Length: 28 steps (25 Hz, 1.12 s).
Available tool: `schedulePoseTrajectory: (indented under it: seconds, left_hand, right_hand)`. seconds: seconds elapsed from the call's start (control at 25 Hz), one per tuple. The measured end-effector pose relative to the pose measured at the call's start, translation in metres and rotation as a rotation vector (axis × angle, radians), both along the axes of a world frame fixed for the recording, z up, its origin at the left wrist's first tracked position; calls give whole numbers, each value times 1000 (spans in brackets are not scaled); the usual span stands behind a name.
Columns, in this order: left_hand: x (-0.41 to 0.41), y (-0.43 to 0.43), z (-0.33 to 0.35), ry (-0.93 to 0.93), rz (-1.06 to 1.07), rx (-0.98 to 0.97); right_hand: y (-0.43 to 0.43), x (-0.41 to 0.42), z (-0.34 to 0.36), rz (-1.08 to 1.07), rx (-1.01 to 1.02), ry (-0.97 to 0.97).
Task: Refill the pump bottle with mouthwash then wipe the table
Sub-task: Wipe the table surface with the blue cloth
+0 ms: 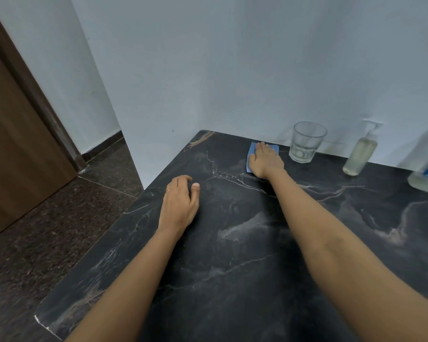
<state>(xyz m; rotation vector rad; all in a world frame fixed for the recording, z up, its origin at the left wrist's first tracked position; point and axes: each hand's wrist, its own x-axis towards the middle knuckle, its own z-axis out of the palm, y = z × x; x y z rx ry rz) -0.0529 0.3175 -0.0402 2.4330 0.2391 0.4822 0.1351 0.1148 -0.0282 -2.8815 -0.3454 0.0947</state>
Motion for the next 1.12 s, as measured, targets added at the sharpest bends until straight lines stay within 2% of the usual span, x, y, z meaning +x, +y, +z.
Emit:
schedulePoseTrajectory:
  seconds: [0.12, 0.24, 0.32, 0.44, 0.68, 0.92, 1.12]
  left_hand:
    - [-5, -4, 4, 6, -22, 42]
    - [-7, -8, 2, 40, -58, 125]
    - [-11, -18, 2, 43, -86, 108]
    - [-13, -45, 4, 23, -113, 43]
    - [-9, -80, -2, 4, -181, 40]
    - [-7, -84, -7, -55, -180, 68]
    - [-6, -84, -7, -57, -159, 54]
  right_hand:
    - [-11, -33, -1, -7, -3, 0]
    - [-35, -61, -7, 114, -11, -4]
    - [-60, -74, -7, 146, -20, -11]
    - [-93, -86, -6, 88, -19, -17]
    - [-122, -79, -3, -140, -36, 2]
    - [-104, -72, -3, -334, -23, -104]
    - [-45, -71, -1, -227, -23, -113]
